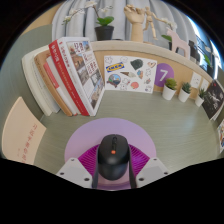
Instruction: Arrange mouse
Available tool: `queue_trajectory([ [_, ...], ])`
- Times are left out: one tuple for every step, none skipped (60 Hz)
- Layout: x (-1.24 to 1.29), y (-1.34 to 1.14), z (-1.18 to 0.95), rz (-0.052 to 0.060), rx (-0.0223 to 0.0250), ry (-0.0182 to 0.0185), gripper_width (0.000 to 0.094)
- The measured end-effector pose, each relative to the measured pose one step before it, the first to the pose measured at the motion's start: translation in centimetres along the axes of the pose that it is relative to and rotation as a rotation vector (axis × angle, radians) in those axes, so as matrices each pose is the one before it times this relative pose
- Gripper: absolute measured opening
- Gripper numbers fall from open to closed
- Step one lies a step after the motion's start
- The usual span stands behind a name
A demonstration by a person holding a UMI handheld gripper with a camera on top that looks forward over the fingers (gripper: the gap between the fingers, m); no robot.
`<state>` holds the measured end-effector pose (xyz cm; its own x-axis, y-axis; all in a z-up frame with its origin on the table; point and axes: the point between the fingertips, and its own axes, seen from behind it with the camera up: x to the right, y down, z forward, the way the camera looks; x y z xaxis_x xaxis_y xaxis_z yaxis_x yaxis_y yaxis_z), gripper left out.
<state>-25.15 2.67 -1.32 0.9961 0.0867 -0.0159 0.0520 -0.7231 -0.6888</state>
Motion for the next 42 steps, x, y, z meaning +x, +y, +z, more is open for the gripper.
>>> queue_trajectory([
  [-0.006,0.032,0.024,0.0043,0.00073,-0.00097,0.0455],
  [-0.015,0.032,-0.008,0.0034,0.00009,-0.00081,0.0466],
  [0.001,0.010,-0.019,0.0021,0.00122,-0.00029,0.0480],
  [-0.027,-0.035,0.058,0.0008,0.00327,-0.00048,0.0488],
  [0.012,0.016,-0.017,-0.0013,-0.00076,0.00010,0.0498],
  [0.023,0.018,-0.039,-0.0004,-0.00167,0.00087,0.0505],
  [-0.022,0.020,-0.042,0.0008,-0.00293,-0.00057,0.0520],
  [-0.021,0.058,-0.067,0.0027,-0.00470,-0.00033,0.0547],
  [0.011,0.048,-0.088,0.0046,-0.00461,0.00114,0.0587],
  [0.032,0.069,-0.131,0.0058,-0.00554,0.00198,0.0644],
  [0.085,0.095,-0.174,0.0061,-0.00576,0.00477,0.0707],
  [0.134,0.061,-0.239,0.0048,-0.00471,0.00559,0.0767],
  [0.153,-0.022,-0.308,0.0027,-0.00254,0.00540,0.0827],
  [0.159,-0.100,-0.373,0.0024,0.00202,0.00467,0.0821],
  [0.096,-0.180,-0.448,0.0023,0.00560,0.00197,0.0824],
  [0.092,-0.193,-0.505,0.0025,0.00746,0.00082,0.0820],
  [0.085,-0.166,-0.623,0.0018,0.00708,-0.00068,0.0820],
  [0.080,-0.156,-0.651,0.0011,0.00717,-0.00236,0.0820],
  [0.072,-0.178,-0.686,0.0002,0.00744,-0.00300,0.0821],
  [0.118,-0.168,-0.763,-0.0011,0.00711,-0.00436,0.0824],
  [0.115,-0.182,-0.770,-0.0013,0.00618,-0.00273,0.0828],
  [0.146,-0.147,-0.810,-0.0010,0.00488,-0.00255,0.0832],
  [0.144,-0.135,-0.847,0.0008,0.00422,-0.00177,0.0834],
  [0.148,-0.146,-0.903,0.0022,0.00438,-0.00191,0.0838],
  [0.164,-0.197,-0.928,0.0022,0.00545,-0.00236,0.0840],
  [0.195,-0.205,-0.967,0.0025,0.00605,-0.00225,0.0843],
  [0.156,-0.213,-0.859,0.0029,0.00578,-0.00122,0.0845],
  [0.249,-0.172,-1.023,0.0035,0.00457,-0.00126,0.0845],
  [0.255,-0.199,-1.015,0.0032,0.00468,-0.00078,0.0847],
  [0.207,-0.211,-1.016,0.0019,0.00648,-0.00112,0.0848],
  [0.230,-0.249,-1.068,0.0004,0.00670,-0.00200,0.0849],
  [0.218,-0.268,-1.044,-0.0001,0.00803,-0.00101,0.0850],
  [0.268,-0.256,-1.039,0.0003,0.00812,-0.00055,0.0849],
  [0.312,-0.232,-1.041,-0.0006,0.00793,0.00082,0.0850],
  [0.299,-0.212,-1.049,-0.0021,0.00685,0.00127,0.0850],
  [0.315,-0.166,-1.023,-0.0029,0.00552,0.00154,0.0849],
  [0.344,-0.170,-1.037,-0.0022,0.00508,0.00220,0.0849],
  [0.289,-0.179,-0.941,0.0005,0.00612,0.00416,0.0850],
  [0.385,-0.155,-1.045,0.0004,0.00645,0.00364,0.0851],
  [0.395,-0.130,-1.039,0.0018,0.00499,0.00223,0.0850],
  [0.344,-0.082,-0.969,0.0024,0.00465,0.00309,0.0848],
  [0.314,-0.083,-0.943,0.0029,0.00341,0.00198,0.0848],
])
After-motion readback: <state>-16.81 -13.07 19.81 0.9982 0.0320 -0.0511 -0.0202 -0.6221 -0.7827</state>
